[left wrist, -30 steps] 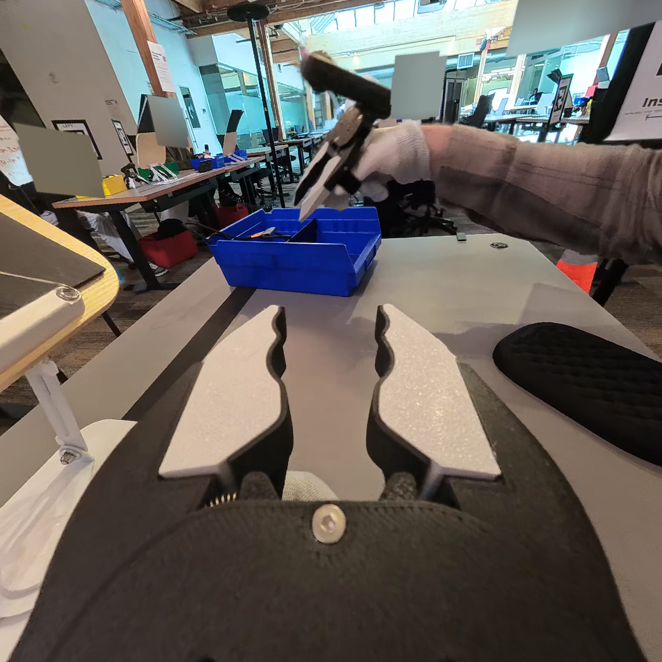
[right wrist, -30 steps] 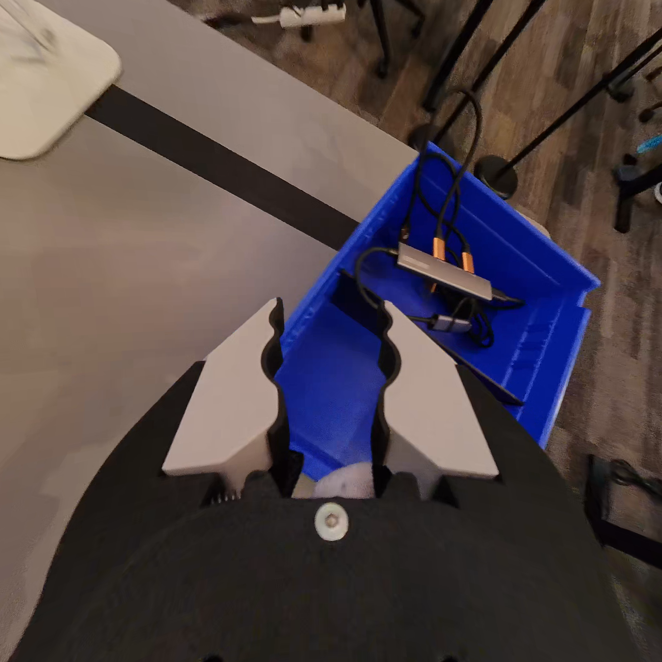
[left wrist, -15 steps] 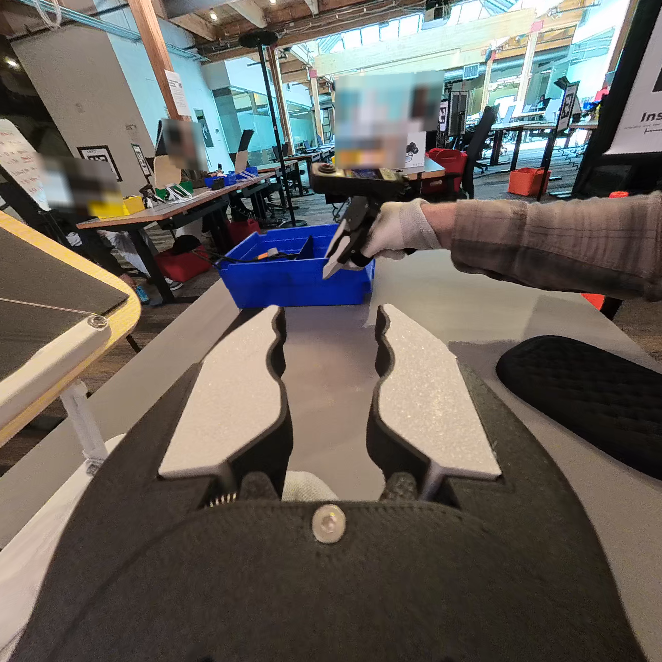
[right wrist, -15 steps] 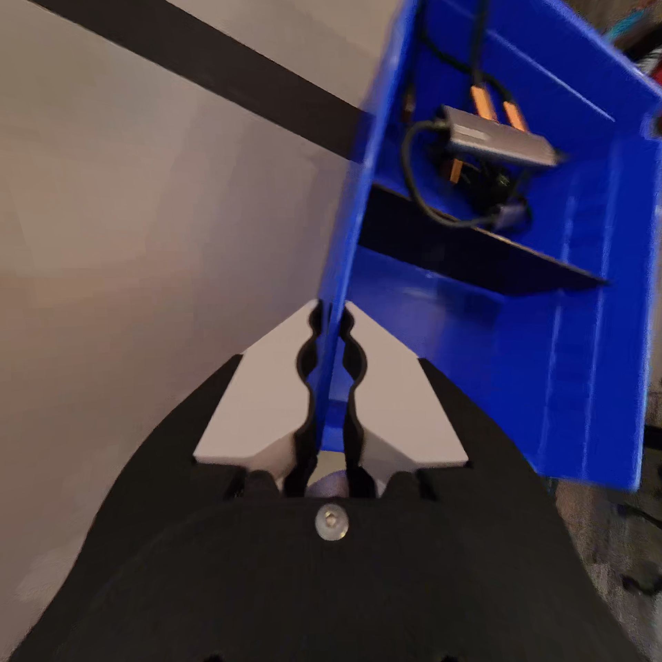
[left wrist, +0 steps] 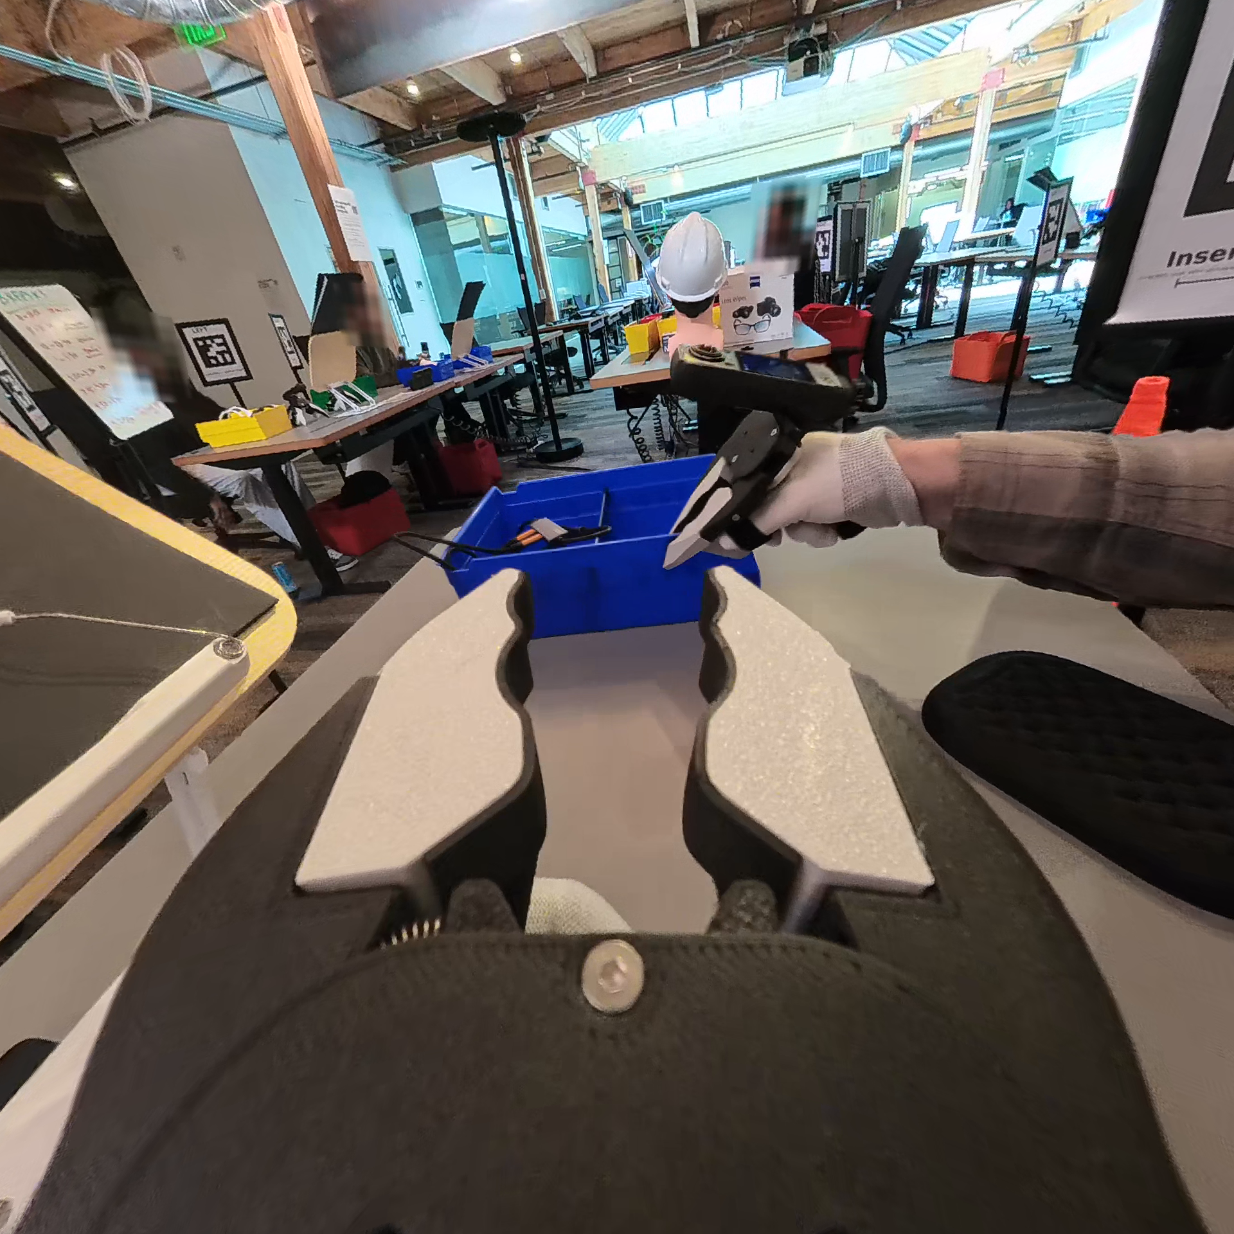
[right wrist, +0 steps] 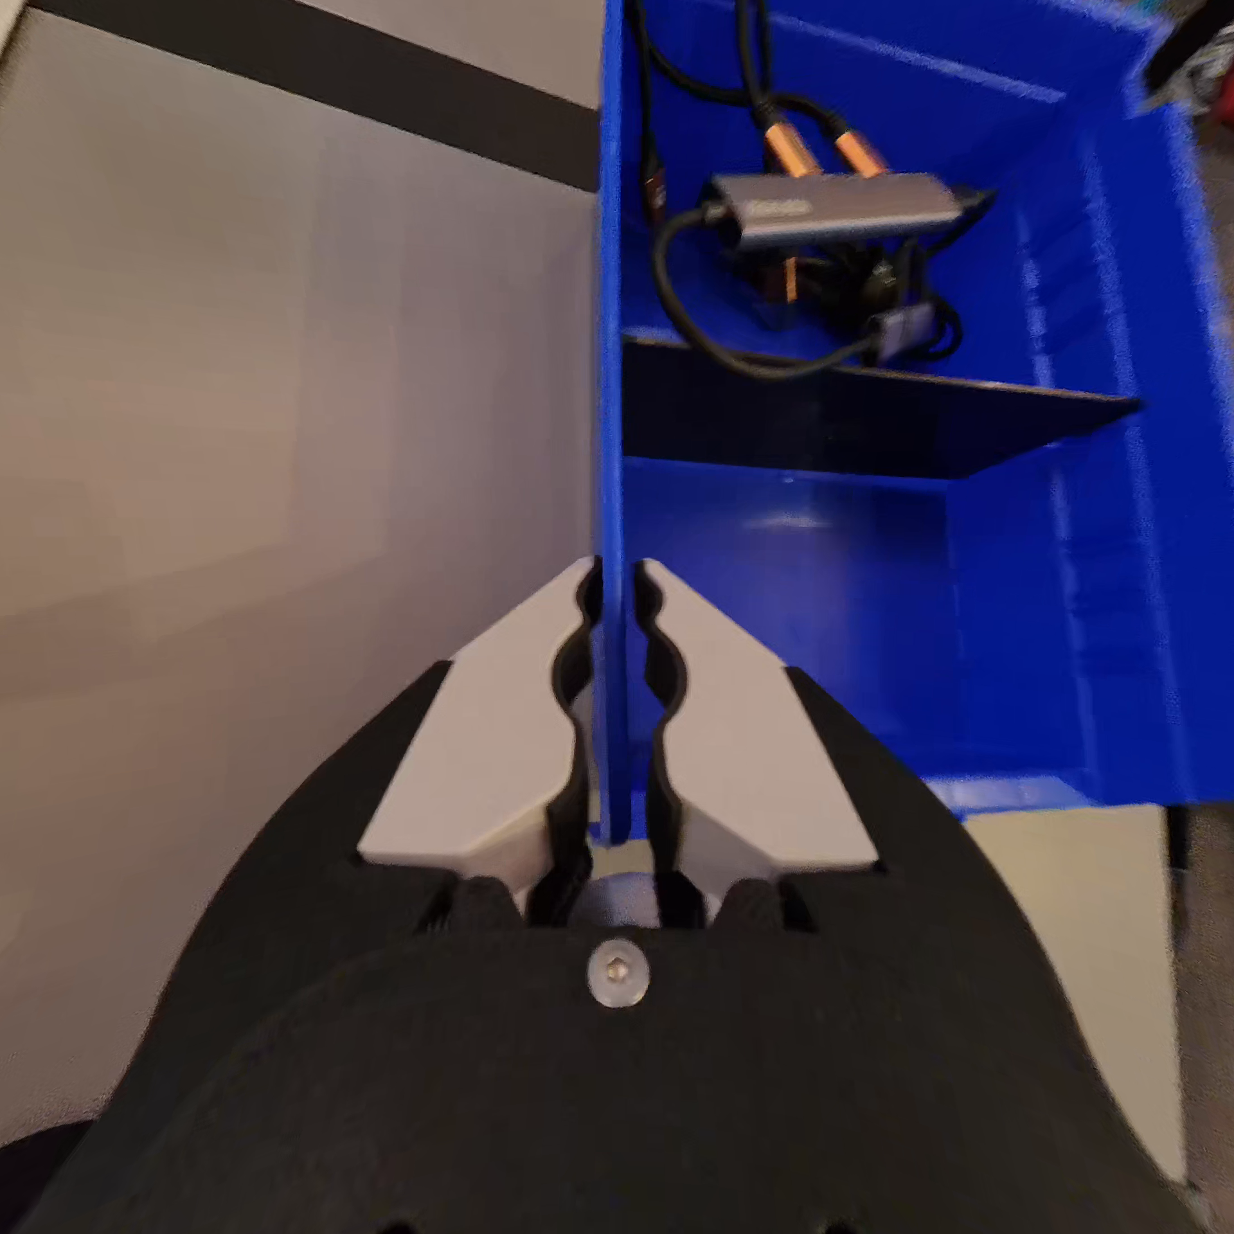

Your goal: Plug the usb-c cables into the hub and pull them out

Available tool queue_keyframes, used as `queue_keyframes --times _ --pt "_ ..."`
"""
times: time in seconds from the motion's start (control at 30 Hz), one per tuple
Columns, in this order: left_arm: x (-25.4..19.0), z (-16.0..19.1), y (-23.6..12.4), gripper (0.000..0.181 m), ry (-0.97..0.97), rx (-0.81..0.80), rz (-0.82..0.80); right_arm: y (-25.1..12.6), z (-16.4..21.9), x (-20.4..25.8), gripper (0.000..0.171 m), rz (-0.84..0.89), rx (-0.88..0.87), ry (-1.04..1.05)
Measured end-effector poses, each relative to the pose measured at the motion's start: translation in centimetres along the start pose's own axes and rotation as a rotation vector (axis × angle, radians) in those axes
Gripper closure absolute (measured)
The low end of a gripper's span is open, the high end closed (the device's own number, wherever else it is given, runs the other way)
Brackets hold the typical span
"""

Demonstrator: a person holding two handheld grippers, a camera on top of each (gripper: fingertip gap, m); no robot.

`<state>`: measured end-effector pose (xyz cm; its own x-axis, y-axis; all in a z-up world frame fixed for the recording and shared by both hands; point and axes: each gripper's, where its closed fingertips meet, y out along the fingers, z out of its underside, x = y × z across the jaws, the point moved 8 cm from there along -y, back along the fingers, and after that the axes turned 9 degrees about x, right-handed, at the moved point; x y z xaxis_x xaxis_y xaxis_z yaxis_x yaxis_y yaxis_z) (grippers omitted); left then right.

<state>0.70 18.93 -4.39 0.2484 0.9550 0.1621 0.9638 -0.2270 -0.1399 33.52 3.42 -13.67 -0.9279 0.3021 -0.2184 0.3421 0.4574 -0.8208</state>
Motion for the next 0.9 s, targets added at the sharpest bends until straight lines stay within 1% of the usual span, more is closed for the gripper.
queue_keyframes --times 0.03,0.1,0.17,0.2,0.27,0.3,0.33,0.4,0.5,0.53,0.57,0.6,0.7,0.8,0.9 --pt "-0.1 -0.2 -0.1 0.133 0.012 0.003 -0.006 -1.0 -0.1 0.1 0.149 0.032 -0.017 -0.007" --pt "0.0 -0.9 -0.6 0.133 0.041 0.014 -0.035 -4.1 -1.1 0.4 0.130 0.102 -0.088 -0.030" --pt "0.2 -1.8 -1.6 0.133 0.069 0.014 -0.068 -8.3 -3.0 1.1 0.127 0.185 -0.211 -0.074" --pt "0.4 -2.3 -2.3 0.133 0.078 0.007 -0.089 -10.3 -4.3 1.9 0.126 0.183 -0.277 -0.101" --pt "1.2 -3.6 -3.9 0.133 0.105 0.019 -0.155 -13.9 -7.6 4.4 0.128 0.130 -0.427 -0.172" --pt "1.8 -4.2 -4.8 0.133 0.134 0.052 -0.197 -15.1 -9.3 6.1 0.127 0.074 -0.480 -0.218" --pt "2.5 -4.8 -5.9 0.132 0.170 0.116 -0.250 -16.1 -11.0 8.1 0.128 0.016 -0.537 -0.273" --pt "4.7 -5.5 -8.9 0.137 0.255 0.316 -0.389 -17.3 -14.2 11.6 0.133 -0.089 -0.632 -0.355" --pt "8.8 -5.8 -15.6 0.141 0.396 0.592 -0.566 -17.4 -18.1 16.0 0.136 -0.292 -0.731 -0.447" --pt "10.2 -5.2 -17.8 0.142 0.430 0.687 -0.579 -17.0 -19.0 17.2 0.139 -0.349 -0.737 -0.472" --pt "11.7 -4.3 -19.9 0.143 0.453 0.785 -0.577 -16.4 -19.5 18.5 0.145 -0.418 -0.716 -0.525" --pt "13.0 -3.0 -21.8 0.145 0.463 0.882 -0.552 -15.6 -19.9 19.8 0.146 -0.476 -0.685 -0.572" --pt "16.5 1.9 -25.9 0.149 0.429 1.158 -0.432 -13.0 -20.2 22.0 0.148 -0.479 -0.640 -0.662" --pt "18.9 7.3 -28.4 0.144 0.396 1.409 -0.248 -10.3 -19.7 22.7 0.148 -0.535 -0.609 -0.648" --pt "20.7 12.2 -30.0 0.141 0.368 1.602 -0.090 -8.1 -19.0 22.5 0.150 -0.607 -0.599 -0.605"
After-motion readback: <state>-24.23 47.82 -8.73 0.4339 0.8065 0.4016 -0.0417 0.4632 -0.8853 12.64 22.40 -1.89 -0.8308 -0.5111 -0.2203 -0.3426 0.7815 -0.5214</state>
